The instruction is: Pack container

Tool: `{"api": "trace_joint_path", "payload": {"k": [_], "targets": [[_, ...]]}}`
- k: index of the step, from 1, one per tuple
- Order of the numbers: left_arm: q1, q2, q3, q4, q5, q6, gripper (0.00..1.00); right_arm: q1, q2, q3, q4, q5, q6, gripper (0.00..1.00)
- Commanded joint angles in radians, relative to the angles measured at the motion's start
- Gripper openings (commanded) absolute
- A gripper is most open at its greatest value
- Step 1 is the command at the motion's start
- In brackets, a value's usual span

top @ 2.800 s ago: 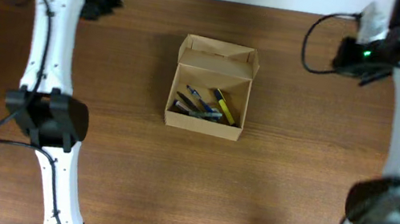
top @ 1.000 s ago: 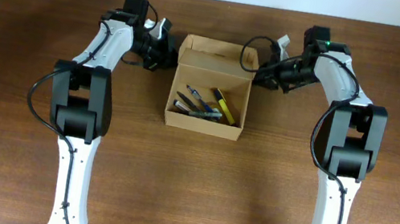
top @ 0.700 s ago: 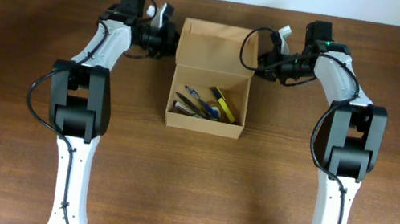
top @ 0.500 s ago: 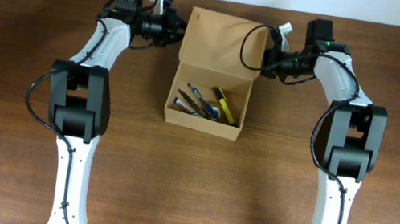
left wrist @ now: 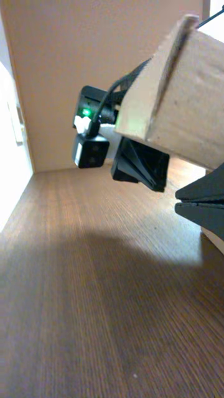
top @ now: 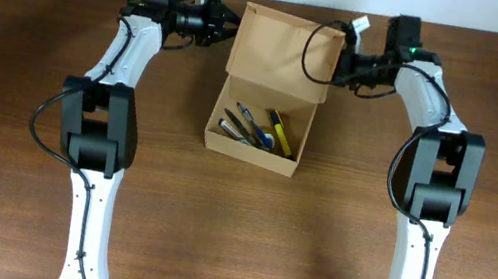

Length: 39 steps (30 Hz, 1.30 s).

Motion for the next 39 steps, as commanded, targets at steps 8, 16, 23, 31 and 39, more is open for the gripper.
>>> {"api": "trace_joint_path", "payload": {"k": [8, 16, 23, 31, 39], "targets": [[0.003, 0.013, 0.119, 0.011, 0.071, -0.003, 0.02, -0.001, -0.129, 0.154, -0.135, 0.01, -0.092, 0.04], [0.003, 0.013, 0.181, -0.048, 0.081, 0.023, 0.02, 0.03, -0.177, 0.23, -0.429, 0.187, -0.277, 0.04], [0.006, 0.013, 0.384, -0.6, -0.257, 0.358, 0.01, 0.076, -0.211, 0.281, -0.628, 0.389, -0.381, 0.04], [-0.014, 0.013, 0.684, -1.021, -0.579, 0.554, 0.02, 0.165, -0.288, 0.282, -0.743, 0.604, -0.392, 0.04], [-0.022, 0.013, 0.769, -1.283, -0.775, 0.576, 0.02, 0.269, -0.361, 0.282, -0.84, 0.832, -0.399, 0.04]]}}
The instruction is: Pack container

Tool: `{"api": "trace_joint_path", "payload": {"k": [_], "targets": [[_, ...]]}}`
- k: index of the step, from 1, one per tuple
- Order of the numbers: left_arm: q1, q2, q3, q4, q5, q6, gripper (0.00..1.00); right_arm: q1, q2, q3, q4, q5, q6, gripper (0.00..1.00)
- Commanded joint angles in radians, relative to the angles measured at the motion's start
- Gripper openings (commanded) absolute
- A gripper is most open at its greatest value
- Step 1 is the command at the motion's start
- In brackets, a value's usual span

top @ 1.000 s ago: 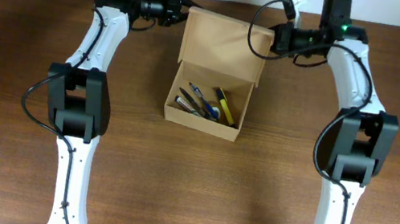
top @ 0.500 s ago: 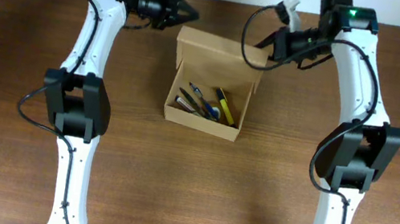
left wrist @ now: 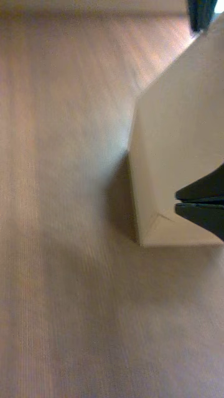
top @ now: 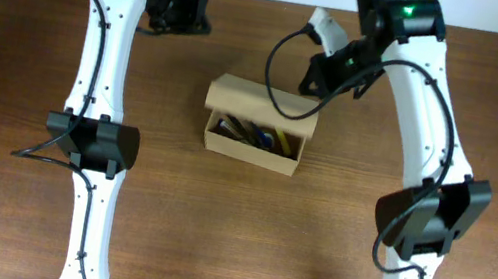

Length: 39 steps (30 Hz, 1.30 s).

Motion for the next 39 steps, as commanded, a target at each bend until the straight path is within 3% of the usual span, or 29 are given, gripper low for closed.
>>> {"api": "trace_joint_path", "payload": {"k": [1, 10, 16, 22, 25, 39], "targets": [[-0.01, 0.01, 0.017, -0.052, -0.147, 0.052, 0.02, 0.033, -0.052, 0.024, -0.021, 0.132, -0.015, 0.04], [-0.092, -0.051, 0.007, -0.052, -0.133, 0.1, 0.02, 0.08, -0.071, 0.019, -0.115, 0.187, 0.008, 0.04], [-0.164, -0.247, -0.078, -0.052, -0.268, 0.1, 0.01, 0.111, -0.173, -0.077, -0.104, 0.211, 0.019, 0.04], [-0.195, -0.547, -0.404, -0.047, -0.414, 0.1, 0.02, 0.112, -0.383, -0.301, -0.027, 0.257, 0.049, 0.04], [-0.203, -0.647, -0.57, 0.006, -0.416, 0.102, 0.02, 0.111, -0.457, -0.418, 0.034, 0.265, 0.068, 0.04], [-0.249, -0.67, -1.242, 0.475, -0.347, 0.154, 0.02, 0.111, -0.412, -0.692, 0.294, 0.258, 0.117, 0.04]]}}
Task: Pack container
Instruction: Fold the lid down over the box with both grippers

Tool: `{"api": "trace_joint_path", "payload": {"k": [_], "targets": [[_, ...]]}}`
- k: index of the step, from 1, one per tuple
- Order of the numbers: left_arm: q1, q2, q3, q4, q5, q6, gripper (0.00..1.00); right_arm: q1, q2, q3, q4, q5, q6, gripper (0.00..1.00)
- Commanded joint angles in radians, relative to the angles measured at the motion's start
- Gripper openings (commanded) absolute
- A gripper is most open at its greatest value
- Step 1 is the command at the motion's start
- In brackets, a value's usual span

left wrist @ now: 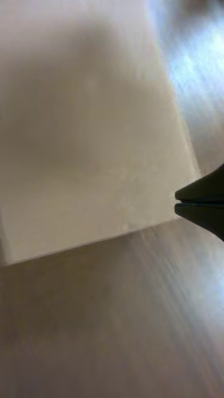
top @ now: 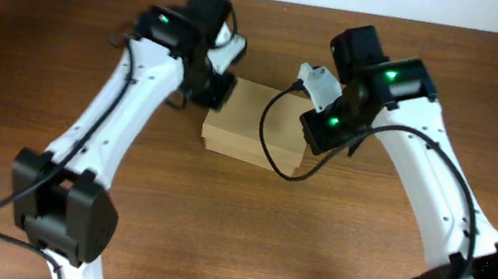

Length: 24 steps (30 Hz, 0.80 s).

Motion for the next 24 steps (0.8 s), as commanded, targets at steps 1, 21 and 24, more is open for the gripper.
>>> {"api": "trace_joint_path", "payload": {"k": [1, 21, 24], "targets": [[0.0, -0.018, -0.092, 0.054, 0.031, 0.022, 0.02, 0.003, 0.016, -0.045, 0.038, 0.005, 0.026, 0.04], [0.006, -0.027, -0.171, 0.13, 0.026, 0.018, 0.02, -0.008, 0.17, -0.115, 0.2, -0.065, 0.044, 0.04], [0.029, -0.039, -0.038, 0.076, -0.011, 0.003, 0.02, -0.014, 0.143, 0.001, 0.143, -0.037, 0.044, 0.04]]}}
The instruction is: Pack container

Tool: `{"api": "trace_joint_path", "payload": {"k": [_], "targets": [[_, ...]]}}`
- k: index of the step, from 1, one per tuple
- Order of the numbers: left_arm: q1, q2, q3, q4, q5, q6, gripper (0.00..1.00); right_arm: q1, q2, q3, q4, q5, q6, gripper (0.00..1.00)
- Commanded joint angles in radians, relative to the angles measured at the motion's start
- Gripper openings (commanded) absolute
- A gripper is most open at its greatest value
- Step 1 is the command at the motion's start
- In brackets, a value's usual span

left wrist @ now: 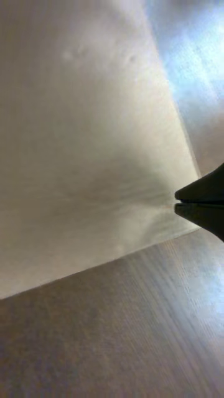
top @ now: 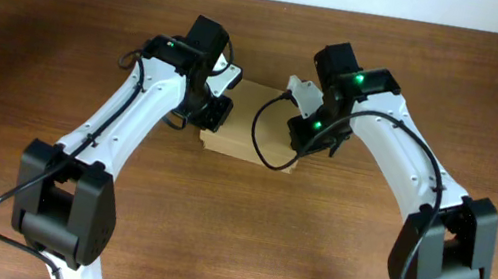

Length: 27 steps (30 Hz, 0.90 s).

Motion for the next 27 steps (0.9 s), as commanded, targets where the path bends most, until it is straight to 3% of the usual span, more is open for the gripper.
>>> {"api": "trace_joint_path", "payload": {"k": [1, 5, 13, 16, 20, 27], "targets": [[0.034, -0.027, 0.17, -0.04, -0.041, 0.0, 0.01, -0.005, -0.007, 0.141, -0.034, 0.06, 0.005, 0.04], [0.079, -0.031, 0.424, -0.12, -0.101, -0.011, 0.05, -0.005, -0.033, 0.407, -0.142, 0.241, 0.005, 0.04], [0.172, -0.031, 0.89, -0.251, -0.101, -0.011, 0.2, -0.005, -0.034, 1.164, -0.403, 0.456, 0.046, 0.04], [0.184, -0.031, 1.043, -0.317, -0.104, -0.01, 0.21, -0.01, -0.076, 1.301, -0.447, 0.465, 0.081, 0.04], [0.177, -0.052, 1.146, -0.389, -0.163, -0.011, 0.21, -0.01, -0.228, 1.17, -0.43, 0.472, 0.088, 0.04], [0.177, -0.198, 1.075, -0.382, -0.182, -0.011, 0.21, -0.003, -0.661, 0.579, -0.271, 0.513, 0.088, 0.04]]}}
